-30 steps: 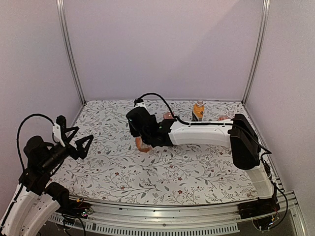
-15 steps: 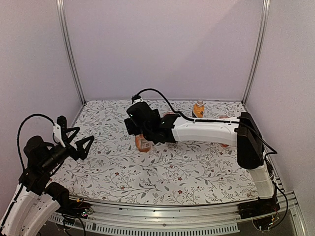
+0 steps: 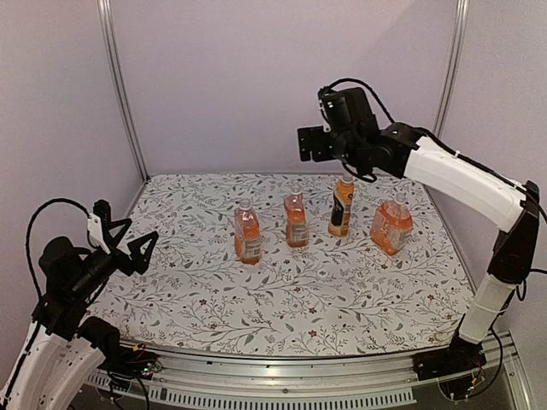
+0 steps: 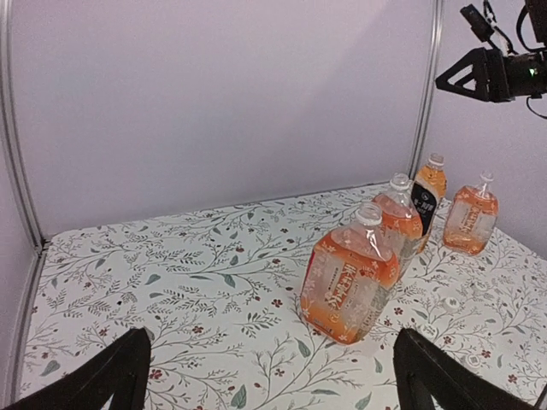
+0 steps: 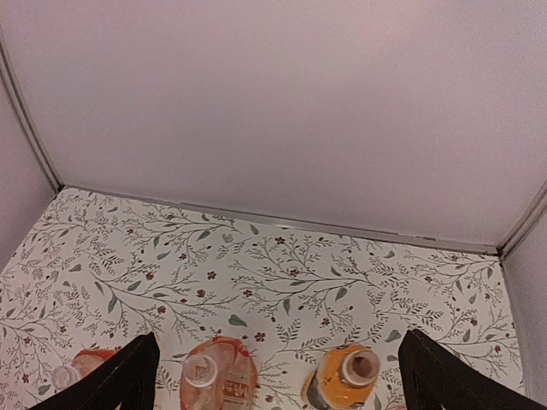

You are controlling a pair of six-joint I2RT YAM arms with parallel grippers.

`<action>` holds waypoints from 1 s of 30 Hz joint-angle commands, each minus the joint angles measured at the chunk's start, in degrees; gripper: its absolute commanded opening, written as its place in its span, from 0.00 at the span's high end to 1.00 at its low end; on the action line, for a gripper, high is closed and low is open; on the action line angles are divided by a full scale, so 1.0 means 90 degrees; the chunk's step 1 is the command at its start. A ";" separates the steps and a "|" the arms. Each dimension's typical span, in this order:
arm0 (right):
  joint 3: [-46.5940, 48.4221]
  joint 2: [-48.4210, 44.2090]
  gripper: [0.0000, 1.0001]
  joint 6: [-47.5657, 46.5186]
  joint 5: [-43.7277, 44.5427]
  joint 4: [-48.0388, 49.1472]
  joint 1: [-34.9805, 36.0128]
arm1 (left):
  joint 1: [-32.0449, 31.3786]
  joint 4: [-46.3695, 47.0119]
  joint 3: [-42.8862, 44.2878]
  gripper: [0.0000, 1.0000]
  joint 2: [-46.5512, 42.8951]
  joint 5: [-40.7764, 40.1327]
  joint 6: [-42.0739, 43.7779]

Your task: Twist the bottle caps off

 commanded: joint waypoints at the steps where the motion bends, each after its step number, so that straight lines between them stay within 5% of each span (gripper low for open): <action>1: -0.1333 -0.1528 0.01 0.0738 0.0242 -0.1036 -0.1090 | 0.0182 -0.0149 0.0063 0.00 -0.0107 -0.0231 0.0095; 8: -0.4289 -0.4596 0.01 0.1480 0.0085 -0.1563 -0.3067 | 0.0345 -0.0158 0.0040 0.00 -0.0176 -0.0262 0.0093; 17: -0.7424 -0.7035 0.01 0.3066 -0.0482 -0.1672 -0.3264 | 0.0588 -0.0185 -0.0043 0.00 -0.0015 -0.0875 0.0098; 24: -0.8458 -0.8425 0.01 0.3881 -0.0179 -0.1877 -0.3264 | 0.0834 -0.0199 -0.0081 0.00 0.0066 -0.0935 0.0197; 30: -0.8695 -0.8489 0.01 0.4457 0.0403 -0.2251 -0.3268 | 0.1047 -0.0159 -0.0132 0.00 0.0134 -0.0728 0.0178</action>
